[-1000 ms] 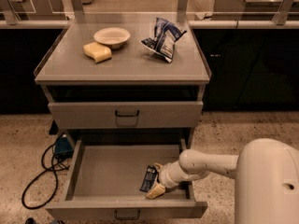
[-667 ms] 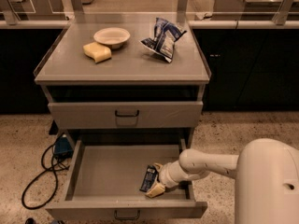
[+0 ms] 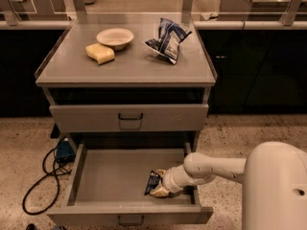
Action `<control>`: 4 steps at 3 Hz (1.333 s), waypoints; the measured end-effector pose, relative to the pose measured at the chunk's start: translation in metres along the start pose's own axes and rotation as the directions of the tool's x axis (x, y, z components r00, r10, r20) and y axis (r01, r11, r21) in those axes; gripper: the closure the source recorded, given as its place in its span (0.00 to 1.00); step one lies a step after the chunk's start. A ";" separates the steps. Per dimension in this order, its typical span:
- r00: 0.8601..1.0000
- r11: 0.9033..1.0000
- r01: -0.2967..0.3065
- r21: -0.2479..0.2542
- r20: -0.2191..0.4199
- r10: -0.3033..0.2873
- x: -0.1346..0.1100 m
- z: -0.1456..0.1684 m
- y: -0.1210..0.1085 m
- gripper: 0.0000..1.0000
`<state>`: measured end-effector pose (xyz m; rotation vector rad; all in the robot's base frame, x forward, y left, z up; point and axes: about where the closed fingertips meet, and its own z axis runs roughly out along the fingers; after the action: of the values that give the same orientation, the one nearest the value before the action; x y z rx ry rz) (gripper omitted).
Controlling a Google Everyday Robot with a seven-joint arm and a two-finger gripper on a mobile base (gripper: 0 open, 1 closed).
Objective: Pick rxbar blueberry from middle drawer and place on counter
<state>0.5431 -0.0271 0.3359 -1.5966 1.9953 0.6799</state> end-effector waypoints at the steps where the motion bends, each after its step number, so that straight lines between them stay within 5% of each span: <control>1: 1.000 1.000 0.000 0.000 0.000 0.000 -0.002 -0.002 0.000 1.00; 2: 0.998 0.999 0.020 0.042 0.058 -0.023 -0.018 -0.048 -0.001 1.00; 4: 0.963 0.990 0.043 0.135 0.259 -0.077 -0.061 -0.197 -0.014 1.00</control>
Offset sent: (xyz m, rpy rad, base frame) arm 0.0047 -0.0656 0.1578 0.1566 -0.1904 -0.0567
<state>0.5546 -0.1136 0.5230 -1.4052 1.7531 0.6873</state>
